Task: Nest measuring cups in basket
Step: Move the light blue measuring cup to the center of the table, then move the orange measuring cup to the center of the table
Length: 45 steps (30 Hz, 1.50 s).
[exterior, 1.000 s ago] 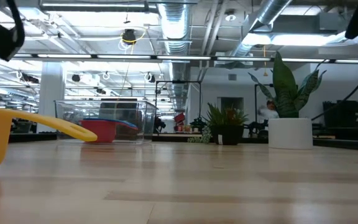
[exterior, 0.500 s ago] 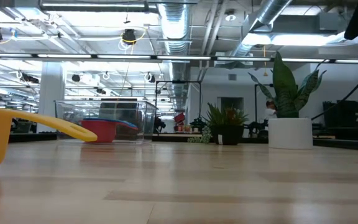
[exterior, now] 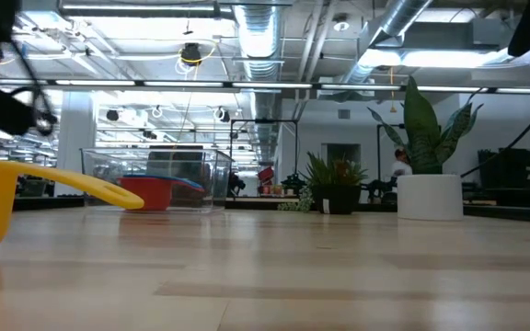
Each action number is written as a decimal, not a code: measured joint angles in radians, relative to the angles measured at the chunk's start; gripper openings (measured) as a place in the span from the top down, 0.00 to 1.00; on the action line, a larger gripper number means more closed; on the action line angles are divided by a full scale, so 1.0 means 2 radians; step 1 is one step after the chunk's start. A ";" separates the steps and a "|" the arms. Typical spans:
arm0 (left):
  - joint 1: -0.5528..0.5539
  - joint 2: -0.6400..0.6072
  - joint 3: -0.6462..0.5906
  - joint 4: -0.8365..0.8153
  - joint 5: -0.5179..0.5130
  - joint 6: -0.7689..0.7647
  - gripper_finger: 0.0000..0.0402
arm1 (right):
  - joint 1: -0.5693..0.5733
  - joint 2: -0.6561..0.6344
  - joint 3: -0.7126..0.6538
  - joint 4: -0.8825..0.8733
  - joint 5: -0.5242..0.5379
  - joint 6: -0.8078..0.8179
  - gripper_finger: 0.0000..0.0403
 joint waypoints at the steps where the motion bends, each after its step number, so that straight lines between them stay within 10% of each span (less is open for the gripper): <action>1: 0.015 0.000 0.000 0.002 -0.010 0.012 1.00 | 0.000 0.000 0.000 0.001 0.000 0.000 0.96; 12: 0.200 0.000 0.000 0.132 -0.108 0.209 1.00 | 0.000 0.000 0.000 0.028 0.000 0.000 0.96; 18: 0.246 0.001 0.044 0.159 -0.063 0.268 1.00 | 0.000 0.000 0.000 0.035 -0.001 0.000 0.95; 27: 0.118 0.000 0.201 0.139 -0.068 0.237 1.00 | 0.000 0.000 0.000 0.032 -0.001 -0.011 0.96; 36: -0.059 0.027 0.223 0.167 -0.190 0.036 1.00 | -0.001 0.000 0.000 0.032 0.000 -0.030 0.94; 41: -0.094 0.117 0.253 0.167 -0.154 0.009 1.00 | -0.001 0.000 0.000 0.029 -0.003 -0.031 0.95; 45: -0.095 0.170 0.329 0.092 -0.160 0.058 1.00 | 0.007 0.000 0.001 0.003 -0.130 -0.064 0.98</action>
